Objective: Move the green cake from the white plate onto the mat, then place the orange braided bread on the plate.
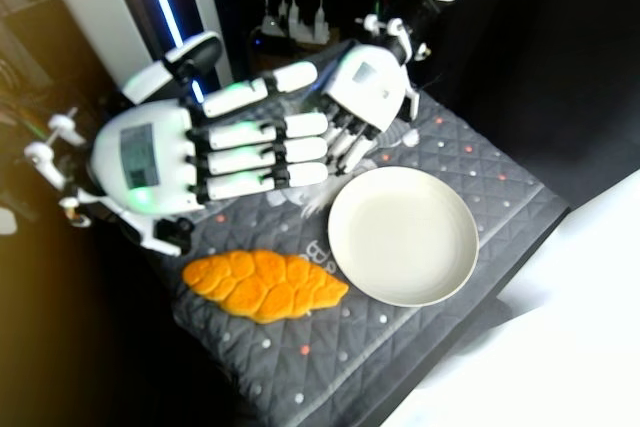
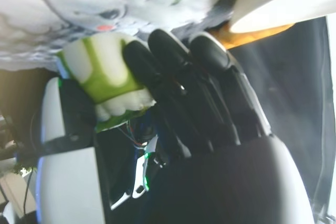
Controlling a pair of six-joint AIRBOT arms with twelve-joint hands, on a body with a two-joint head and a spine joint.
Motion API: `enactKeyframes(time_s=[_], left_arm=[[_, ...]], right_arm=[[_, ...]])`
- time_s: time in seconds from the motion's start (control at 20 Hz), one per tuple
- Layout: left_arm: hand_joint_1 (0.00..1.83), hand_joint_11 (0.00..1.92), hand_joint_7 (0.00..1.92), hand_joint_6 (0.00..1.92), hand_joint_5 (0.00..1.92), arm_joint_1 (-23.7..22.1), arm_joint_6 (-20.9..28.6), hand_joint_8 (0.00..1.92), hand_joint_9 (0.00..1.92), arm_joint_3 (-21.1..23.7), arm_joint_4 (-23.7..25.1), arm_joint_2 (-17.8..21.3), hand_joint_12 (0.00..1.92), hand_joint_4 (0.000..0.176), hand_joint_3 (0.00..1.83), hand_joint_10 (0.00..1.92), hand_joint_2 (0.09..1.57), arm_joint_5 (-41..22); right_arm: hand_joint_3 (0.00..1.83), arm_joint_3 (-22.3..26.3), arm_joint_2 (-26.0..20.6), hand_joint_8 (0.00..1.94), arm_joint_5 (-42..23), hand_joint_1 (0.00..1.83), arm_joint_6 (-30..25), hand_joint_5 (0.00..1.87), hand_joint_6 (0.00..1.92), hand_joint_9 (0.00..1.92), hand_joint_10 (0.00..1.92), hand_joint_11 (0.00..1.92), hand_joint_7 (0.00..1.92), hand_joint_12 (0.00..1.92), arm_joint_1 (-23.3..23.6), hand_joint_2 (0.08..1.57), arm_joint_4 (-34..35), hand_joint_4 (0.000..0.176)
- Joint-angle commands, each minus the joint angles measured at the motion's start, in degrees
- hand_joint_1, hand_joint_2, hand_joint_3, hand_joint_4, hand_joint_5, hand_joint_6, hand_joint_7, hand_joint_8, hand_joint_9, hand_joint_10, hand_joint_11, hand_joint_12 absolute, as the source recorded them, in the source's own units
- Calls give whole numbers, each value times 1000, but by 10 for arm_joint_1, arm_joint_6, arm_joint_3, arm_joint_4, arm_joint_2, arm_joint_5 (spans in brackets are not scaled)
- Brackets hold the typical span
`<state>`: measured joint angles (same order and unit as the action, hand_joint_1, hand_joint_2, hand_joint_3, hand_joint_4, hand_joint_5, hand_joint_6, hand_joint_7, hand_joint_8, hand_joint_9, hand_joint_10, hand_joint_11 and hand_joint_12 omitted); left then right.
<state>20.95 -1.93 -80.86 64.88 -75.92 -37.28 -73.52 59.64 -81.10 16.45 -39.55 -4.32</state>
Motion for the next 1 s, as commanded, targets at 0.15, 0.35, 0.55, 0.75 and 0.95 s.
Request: enactKeyframes(time_s=[0.15,0.35,0.55,0.75,0.95], left_arm=[[1118,483,1093,548,1216,1,-4,808,882,5,-13,-3,1559,111,0,1155,1023,-16],[1151,488,1060,611,1178,6,-4,874,877,7,-7,-6,1498,0,4,1130,1043,-10],[1108,467,1079,730,1131,7,-4,804,846,13,7,-7,1577,21,0,1199,1050,-6],[920,328,905,513,728,7,-4,171,749,20,23,-7,1538,63,0,726,1043,-2],[933,141,498,1,497,7,-4,0,605,21,24,-7,1398,124,1,174,923,-2]], right_arm=[[0,2,-6,10,-70,0,-4,0,0,70,7,0,108,331,4,871,18,176],[0,2,-6,1,-70,0,-4,4,1,65,1,0,113,290,4,862,18,176],[3,2,-6,0,-70,0,-4,8,1,69,0,0,107,331,4,885,18,176],[0,2,-6,5,-70,0,-4,13,4,49,3,0,105,284,4,894,18,176],[0,2,-6,6,-70,0,-4,38,5,70,6,0,134,314,4,874,18,176]])
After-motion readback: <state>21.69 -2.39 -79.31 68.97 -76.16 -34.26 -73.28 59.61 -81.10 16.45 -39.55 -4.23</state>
